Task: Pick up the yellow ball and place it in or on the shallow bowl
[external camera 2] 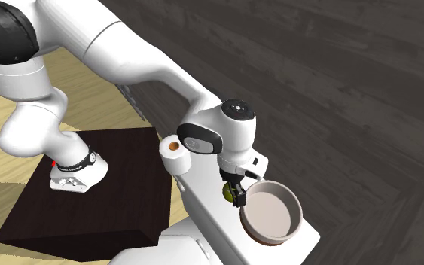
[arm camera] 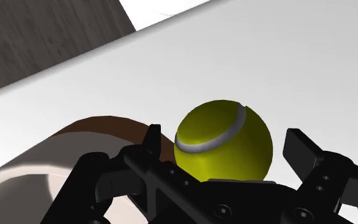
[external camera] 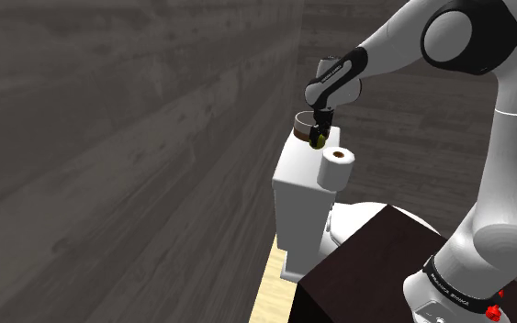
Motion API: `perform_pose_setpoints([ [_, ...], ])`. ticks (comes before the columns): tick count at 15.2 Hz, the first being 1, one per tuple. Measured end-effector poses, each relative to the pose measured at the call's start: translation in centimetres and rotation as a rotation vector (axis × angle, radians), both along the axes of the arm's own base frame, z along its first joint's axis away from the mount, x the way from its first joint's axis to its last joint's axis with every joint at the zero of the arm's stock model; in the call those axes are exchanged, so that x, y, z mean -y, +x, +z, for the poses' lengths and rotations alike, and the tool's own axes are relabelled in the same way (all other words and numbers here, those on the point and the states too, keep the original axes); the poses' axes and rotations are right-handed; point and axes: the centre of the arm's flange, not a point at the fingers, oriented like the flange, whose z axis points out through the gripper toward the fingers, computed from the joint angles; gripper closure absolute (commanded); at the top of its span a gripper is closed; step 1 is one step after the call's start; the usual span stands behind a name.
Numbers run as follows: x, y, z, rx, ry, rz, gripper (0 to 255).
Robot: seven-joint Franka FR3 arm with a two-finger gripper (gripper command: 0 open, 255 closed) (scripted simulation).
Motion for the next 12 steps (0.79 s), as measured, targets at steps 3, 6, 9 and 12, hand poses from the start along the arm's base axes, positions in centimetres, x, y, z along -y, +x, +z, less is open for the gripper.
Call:
perform_pose_setpoints([
  [3, 0.01, 0.02, -0.03, 0.000, 0.000, 0.000, 0],
  [6, 0.00, 0.06, 0.22, 0.004, 0.000, 0.000, 255],
  [9, 0.04, 0.16, 0.22, 0.005, 0.000, -0.001, 255],
  [12, 0.08, 0.23, 0.22, 0.004, 0.001, -0.001, 255],
])
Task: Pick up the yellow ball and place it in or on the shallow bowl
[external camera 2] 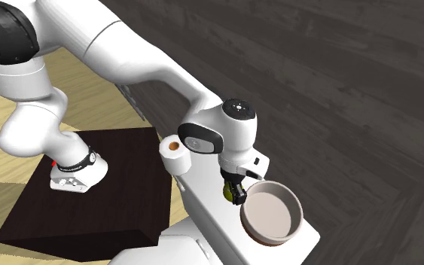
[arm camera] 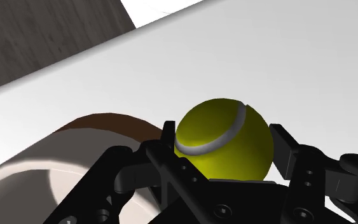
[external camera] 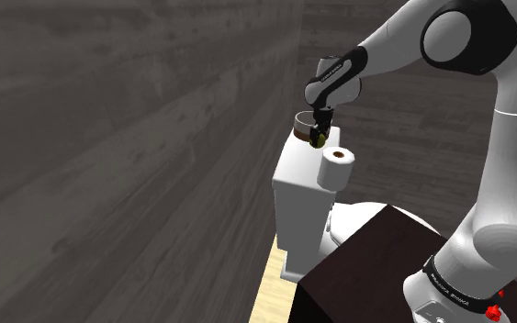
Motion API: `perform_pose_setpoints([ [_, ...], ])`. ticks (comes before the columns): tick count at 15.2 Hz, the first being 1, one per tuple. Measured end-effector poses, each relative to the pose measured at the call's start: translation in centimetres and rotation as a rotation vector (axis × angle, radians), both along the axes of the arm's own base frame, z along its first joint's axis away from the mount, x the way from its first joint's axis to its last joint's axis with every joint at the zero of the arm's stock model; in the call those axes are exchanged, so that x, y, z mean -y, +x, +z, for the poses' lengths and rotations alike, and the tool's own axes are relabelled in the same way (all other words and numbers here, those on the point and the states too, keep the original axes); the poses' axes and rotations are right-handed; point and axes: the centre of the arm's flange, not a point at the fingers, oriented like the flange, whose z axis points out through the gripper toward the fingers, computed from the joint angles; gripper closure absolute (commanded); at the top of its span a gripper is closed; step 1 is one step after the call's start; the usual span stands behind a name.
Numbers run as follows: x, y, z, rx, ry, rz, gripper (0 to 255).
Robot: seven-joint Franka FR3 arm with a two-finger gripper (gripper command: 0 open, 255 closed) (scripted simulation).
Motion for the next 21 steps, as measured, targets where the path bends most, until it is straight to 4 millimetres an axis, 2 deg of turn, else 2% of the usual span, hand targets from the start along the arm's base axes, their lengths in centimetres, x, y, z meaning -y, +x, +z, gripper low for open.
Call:
perform_pose_setpoints([
  [5, 0.0, -0.2, 0.9, -0.003, -0.001, 0.001, 255],
  [21, -0.1, -0.2, 9.3, -0.004, -0.001, 0.001, 255],
])
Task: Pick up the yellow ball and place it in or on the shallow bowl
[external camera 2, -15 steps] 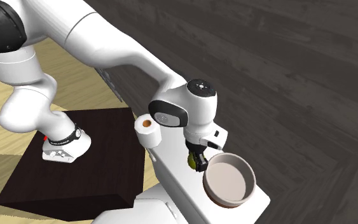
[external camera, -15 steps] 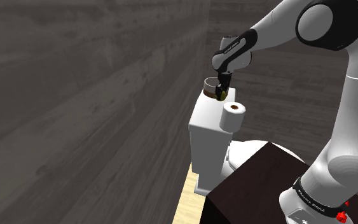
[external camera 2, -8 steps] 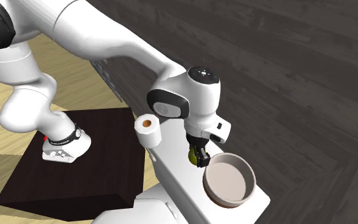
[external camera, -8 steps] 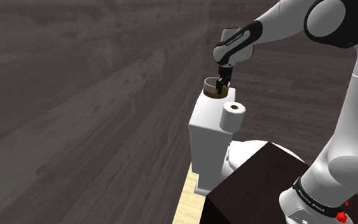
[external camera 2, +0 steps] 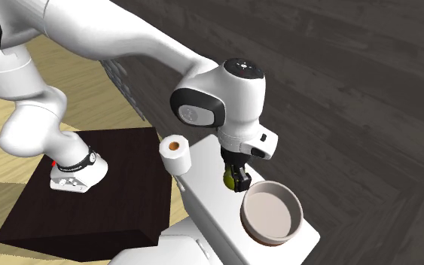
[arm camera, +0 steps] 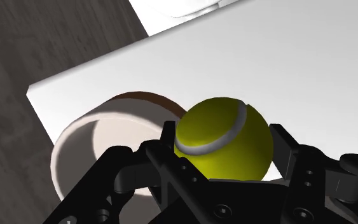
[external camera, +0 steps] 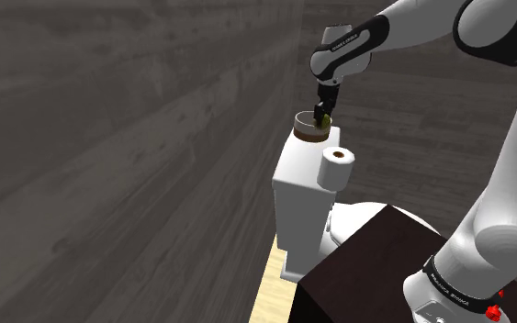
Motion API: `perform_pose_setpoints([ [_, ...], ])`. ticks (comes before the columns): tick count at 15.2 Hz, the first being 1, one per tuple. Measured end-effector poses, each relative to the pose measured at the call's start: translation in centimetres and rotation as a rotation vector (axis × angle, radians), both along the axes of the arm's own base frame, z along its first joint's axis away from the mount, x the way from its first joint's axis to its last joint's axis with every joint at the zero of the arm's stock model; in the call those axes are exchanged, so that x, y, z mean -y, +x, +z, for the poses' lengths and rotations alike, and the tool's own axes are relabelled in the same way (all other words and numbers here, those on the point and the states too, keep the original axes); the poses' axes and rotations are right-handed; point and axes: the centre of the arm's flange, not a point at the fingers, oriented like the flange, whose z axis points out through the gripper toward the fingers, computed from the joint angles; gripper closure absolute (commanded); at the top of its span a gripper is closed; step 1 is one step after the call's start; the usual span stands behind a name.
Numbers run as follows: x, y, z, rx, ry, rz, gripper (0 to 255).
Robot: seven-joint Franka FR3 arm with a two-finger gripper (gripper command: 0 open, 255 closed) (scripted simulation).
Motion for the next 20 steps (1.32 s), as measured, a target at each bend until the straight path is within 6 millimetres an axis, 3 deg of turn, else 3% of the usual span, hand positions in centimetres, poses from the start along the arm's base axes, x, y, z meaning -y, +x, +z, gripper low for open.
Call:
perform_pose_setpoints([
  [12, 0.5, 0.5, 5.9, 0.000, 0.000, -0.001, 255],
  [20, 6.5, 8.4, 6.9, -0.001, -0.001, -0.003, 255],
])
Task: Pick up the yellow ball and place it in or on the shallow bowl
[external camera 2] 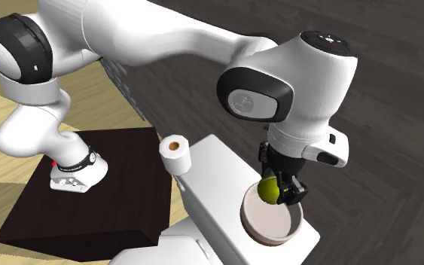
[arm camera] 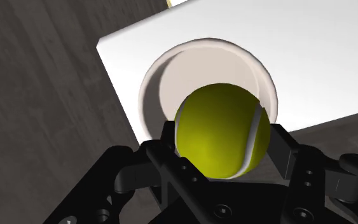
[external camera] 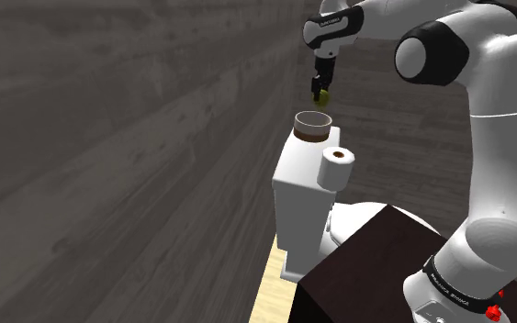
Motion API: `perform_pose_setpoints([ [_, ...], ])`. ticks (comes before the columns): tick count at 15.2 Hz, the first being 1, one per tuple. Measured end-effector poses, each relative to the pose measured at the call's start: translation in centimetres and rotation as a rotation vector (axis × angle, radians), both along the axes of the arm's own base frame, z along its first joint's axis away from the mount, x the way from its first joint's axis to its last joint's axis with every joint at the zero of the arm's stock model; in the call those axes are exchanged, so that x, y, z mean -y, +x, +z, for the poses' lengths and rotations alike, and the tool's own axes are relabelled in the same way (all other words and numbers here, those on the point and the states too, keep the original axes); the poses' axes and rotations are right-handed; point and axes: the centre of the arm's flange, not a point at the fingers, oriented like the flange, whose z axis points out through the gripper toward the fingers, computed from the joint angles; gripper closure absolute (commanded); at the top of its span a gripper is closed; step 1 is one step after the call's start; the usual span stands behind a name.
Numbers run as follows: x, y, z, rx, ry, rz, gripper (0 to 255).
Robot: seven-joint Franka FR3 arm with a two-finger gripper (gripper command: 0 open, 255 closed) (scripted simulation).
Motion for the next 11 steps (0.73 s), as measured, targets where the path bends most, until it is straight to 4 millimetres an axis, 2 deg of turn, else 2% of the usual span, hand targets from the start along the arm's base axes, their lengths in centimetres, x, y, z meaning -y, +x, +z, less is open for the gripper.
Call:
perform_pose_setpoints([
  [4, 1.2, 1.4, -1.1, 0.000, 0.001, 0.002, 255],
  [11, 1.2, 1.3, -4.8, -0.001, 0.001, 0.003, 255],
])
